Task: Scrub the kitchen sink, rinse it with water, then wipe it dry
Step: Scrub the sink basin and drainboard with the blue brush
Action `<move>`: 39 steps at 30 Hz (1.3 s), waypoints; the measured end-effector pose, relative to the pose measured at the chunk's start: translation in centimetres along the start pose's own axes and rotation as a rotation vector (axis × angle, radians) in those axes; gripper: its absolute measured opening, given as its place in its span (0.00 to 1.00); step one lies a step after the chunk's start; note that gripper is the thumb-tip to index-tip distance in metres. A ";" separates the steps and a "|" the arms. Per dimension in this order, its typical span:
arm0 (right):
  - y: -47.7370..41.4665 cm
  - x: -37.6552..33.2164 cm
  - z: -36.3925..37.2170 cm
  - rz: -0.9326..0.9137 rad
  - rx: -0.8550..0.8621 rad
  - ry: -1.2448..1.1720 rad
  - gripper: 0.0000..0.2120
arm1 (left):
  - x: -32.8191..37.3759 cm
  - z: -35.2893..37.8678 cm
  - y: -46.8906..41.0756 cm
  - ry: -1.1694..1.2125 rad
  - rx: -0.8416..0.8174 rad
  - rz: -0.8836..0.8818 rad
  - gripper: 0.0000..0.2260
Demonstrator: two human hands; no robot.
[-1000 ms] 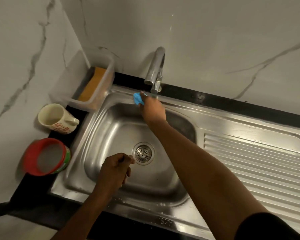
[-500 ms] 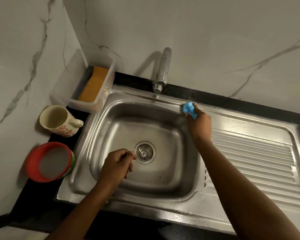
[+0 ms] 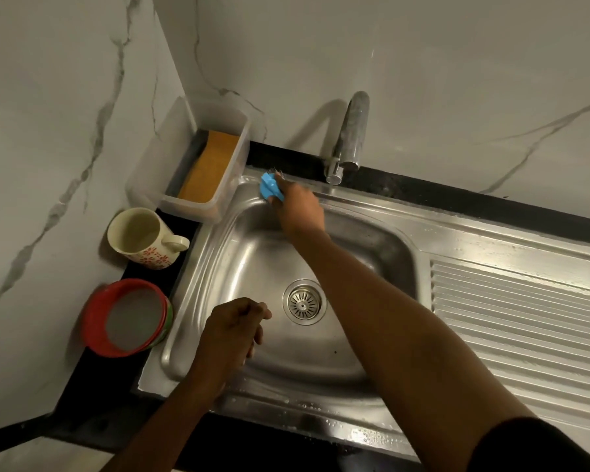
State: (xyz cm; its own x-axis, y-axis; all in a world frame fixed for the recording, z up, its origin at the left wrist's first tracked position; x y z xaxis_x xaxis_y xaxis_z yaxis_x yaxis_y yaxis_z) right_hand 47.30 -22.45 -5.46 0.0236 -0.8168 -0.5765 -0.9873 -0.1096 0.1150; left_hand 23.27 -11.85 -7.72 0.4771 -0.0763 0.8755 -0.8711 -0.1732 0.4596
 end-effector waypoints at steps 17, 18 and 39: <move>1.4 4.5 -1.2 0.150 0.090 -0.057 0.25 | 0.3 -1.0 -0.8 -0.023 0.012 0.008 0.11; 0.6 2.5 0.1 0.109 0.056 -0.063 0.25 | 0.1 -1.1 -0.8 -0.026 0.014 0.001 0.10; 1.8 5.1 -3.2 0.138 0.104 -0.045 0.26 | 4.5 -4.5 -1.3 -0.146 0.075 0.197 0.09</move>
State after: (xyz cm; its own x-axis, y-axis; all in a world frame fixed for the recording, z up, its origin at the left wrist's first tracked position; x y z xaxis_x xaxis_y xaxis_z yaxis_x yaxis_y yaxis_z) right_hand 46.15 -28.60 -5.60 -0.1183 -0.7936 -0.5969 -0.9916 0.0630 0.1128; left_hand 26.04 -7.58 -3.73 0.3155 -0.2557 0.9138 -0.9405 -0.2124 0.2652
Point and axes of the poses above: each hand's wrist, its own y-axis away from the middle knuckle, its own z-axis out of the palm, x = y × z, the point moved 9 cm from there along -y, towards the middle knuckle, and after that the axes turned 5 degrees about z, right-handed, at the moved point
